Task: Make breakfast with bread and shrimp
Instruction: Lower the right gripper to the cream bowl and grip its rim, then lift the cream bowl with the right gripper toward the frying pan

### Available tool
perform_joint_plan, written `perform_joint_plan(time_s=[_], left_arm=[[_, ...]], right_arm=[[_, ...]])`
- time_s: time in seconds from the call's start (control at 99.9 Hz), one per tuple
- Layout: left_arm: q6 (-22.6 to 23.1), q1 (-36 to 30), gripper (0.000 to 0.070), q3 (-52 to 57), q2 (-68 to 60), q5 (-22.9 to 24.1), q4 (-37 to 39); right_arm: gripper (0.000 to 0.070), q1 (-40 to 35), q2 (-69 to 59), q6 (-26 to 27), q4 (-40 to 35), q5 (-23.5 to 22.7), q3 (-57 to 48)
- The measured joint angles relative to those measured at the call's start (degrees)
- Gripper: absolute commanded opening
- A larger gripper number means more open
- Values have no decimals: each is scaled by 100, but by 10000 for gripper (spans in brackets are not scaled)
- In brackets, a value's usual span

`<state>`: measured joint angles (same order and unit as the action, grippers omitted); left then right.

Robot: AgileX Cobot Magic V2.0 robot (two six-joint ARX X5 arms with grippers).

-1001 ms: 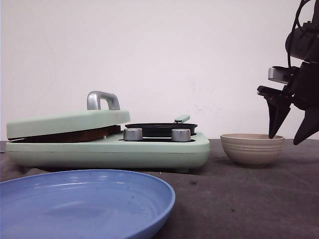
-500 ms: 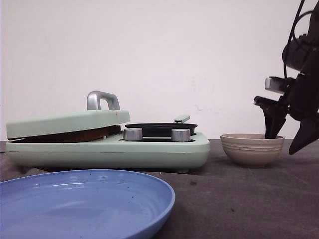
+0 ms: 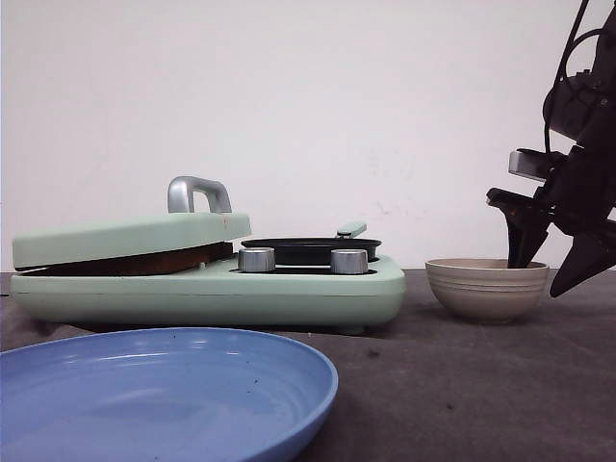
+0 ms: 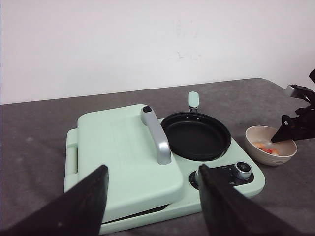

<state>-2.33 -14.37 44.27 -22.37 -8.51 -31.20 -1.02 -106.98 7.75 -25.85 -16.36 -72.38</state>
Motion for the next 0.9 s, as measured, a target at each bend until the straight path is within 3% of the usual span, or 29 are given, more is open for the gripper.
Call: perform_joint_plan(time_s=[0.47,0.79,0.901], left_arm=[[0,0,284,0,0,175,-120],[0,0,283,0,0,214,-120],[0,0,283,0,0,214,-120]], right_arm=[[325,-107,0,42,111,4,0],[200,-162,0,133,170,116,0],[196,-162,0,149,166,136,-2]])
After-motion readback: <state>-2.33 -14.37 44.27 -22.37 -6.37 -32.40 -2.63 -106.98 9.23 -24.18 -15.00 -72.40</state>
